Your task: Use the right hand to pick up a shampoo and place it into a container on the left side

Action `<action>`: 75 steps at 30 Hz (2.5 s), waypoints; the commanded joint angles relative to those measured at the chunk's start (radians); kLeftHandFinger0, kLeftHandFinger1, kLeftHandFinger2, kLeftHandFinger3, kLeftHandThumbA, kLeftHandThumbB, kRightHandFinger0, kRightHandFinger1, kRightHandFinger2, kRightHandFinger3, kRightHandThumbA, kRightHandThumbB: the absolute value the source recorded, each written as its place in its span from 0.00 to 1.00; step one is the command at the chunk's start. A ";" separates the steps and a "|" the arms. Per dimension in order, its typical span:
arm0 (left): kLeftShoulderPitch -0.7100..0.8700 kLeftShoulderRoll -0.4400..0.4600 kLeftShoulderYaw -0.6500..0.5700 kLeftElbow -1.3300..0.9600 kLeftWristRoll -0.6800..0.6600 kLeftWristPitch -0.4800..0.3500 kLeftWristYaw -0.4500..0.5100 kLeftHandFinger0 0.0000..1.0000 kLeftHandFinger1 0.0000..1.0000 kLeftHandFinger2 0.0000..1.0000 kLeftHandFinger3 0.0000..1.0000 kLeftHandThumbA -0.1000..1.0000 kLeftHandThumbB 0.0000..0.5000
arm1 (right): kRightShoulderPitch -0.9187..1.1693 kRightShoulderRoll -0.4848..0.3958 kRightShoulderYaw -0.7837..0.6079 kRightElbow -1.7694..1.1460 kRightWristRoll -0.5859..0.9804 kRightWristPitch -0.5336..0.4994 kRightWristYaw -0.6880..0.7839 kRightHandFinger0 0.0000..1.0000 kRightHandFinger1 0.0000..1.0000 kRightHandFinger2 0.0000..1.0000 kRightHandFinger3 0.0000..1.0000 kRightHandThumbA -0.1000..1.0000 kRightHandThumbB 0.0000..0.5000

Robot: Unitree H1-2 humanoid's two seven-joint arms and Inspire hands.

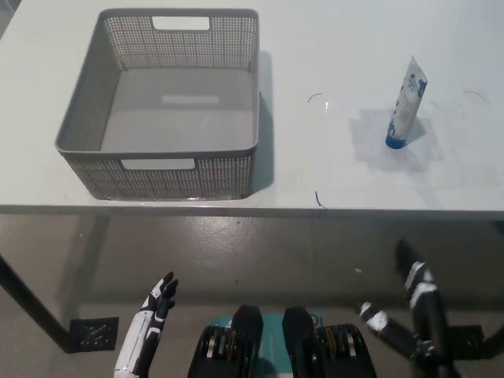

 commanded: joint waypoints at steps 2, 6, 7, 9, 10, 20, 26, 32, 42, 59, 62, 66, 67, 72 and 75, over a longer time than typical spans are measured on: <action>0.016 0.008 -0.012 -0.017 0.013 -0.067 0.031 1.00 1.00 1.00 1.00 1.00 0.20 | -0.014 0.005 -0.035 -0.145 -0.023 -0.090 -0.042 1.00 1.00 1.00 1.00 0.96 0.48; 0.035 0.007 -0.019 -0.019 0.007 -0.067 0.036 1.00 1.00 1.00 1.00 1.00 0.16 | -0.079 -0.005 -0.081 -0.185 -0.053 0.013 -0.062 1.00 1.00 1.00 1.00 0.96 0.57; 0.036 0.008 -0.019 -0.020 0.005 -0.067 0.035 1.00 1.00 1.00 1.00 1.00 0.16 | -0.099 -0.007 -0.089 -0.172 -0.040 0.018 -0.064 1.00 1.00 1.00 1.00 0.98 0.61; 0.038 0.012 -0.023 -0.019 -0.001 -0.067 0.030 1.00 1.00 1.00 1.00 1.00 0.15 | -0.168 -0.031 -0.117 -0.123 0.000 0.017 -0.058 1.00 1.00 1.00 1.00 0.99 0.56; 0.038 0.014 -0.024 -0.018 0.000 -0.067 0.032 1.00 1.00 1.00 1.00 1.00 0.14 | -0.188 -0.038 -0.128 -0.112 0.011 0.027 -0.054 1.00 1.00 1.00 1.00 0.99 0.52; 0.031 0.015 -0.025 -0.006 0.000 -0.067 0.048 1.00 1.00 1.00 1.00 1.00 0.14 | -0.401 -0.115 -0.206 0.047 0.128 0.151 -0.014 1.00 1.00 1.00 1.00 0.97 0.54; 0.042 0.014 -0.021 -0.012 -0.003 -0.067 0.044 1.00 1.00 1.00 1.00 1.00 0.13 | -0.529 -0.137 -0.206 0.213 0.123 0.181 -0.025 1.00 1.00 1.00 1.00 0.98 0.52; 0.043 0.013 -0.020 -0.011 -0.014 -0.067 0.040 1.00 1.00 1.00 1.00 1.00 0.12 | -0.660 -0.163 -0.214 0.464 0.123 0.144 -0.033 1.00 1.00 1.00 1.00 0.94 0.56; 0.040 0.018 -0.022 -0.015 -0.007 -0.067 0.037 1.00 1.00 1.00 1.00 1.00 0.14 | -0.808 -0.182 -0.190 0.773 0.085 0.060 -0.076 1.00 1.00 1.00 1.00 0.90 0.62; 0.036 0.017 -0.024 -0.018 -0.005 -0.067 0.035 1.00 1.00 1.00 1.00 1.00 0.15 | -0.938 -0.167 -0.132 1.046 0.062 -0.005 -0.127 1.00 1.00 1.00 1.00 0.87 0.65; 0.034 0.017 -0.024 -0.018 -0.006 -0.067 0.033 1.00 1.00 1.00 1.00 1.00 0.15 | -0.958 -0.162 -0.126 1.084 0.064 -0.008 -0.126 1.00 1.00 1.00 1.00 0.88 0.66; 0.032 0.018 -0.022 -0.018 -0.009 -0.067 0.028 1.00 1.00 1.00 1.00 1.00 0.16 | -0.984 -0.152 -0.130 1.130 0.080 -0.021 -0.112 1.00 1.00 1.00 1.00 0.84 0.63; 0.032 0.018 -0.023 -0.018 -0.006 -0.067 0.030 1.00 1.00 1.00 1.00 1.00 0.16 | -0.987 -0.151 -0.130 1.137 0.081 -0.023 -0.112 1.00 1.00 1.00 1.00 0.84 0.63; 0.022 0.019 -0.021 -0.022 0.004 -0.067 0.031 1.00 1.00 1.00 1.00 1.00 0.15 | -1.018 -0.147 -0.134 1.168 0.084 -0.045 -0.124 1.00 1.00 1.00 1.00 0.73 0.61; 0.020 0.018 -0.020 -0.019 0.002 -0.067 0.032 1.00 1.00 1.00 1.00 1.00 0.15 | -1.028 -0.144 -0.140 1.176 0.087 -0.043 -0.144 0.68 0.72 0.84 0.90 0.61 0.63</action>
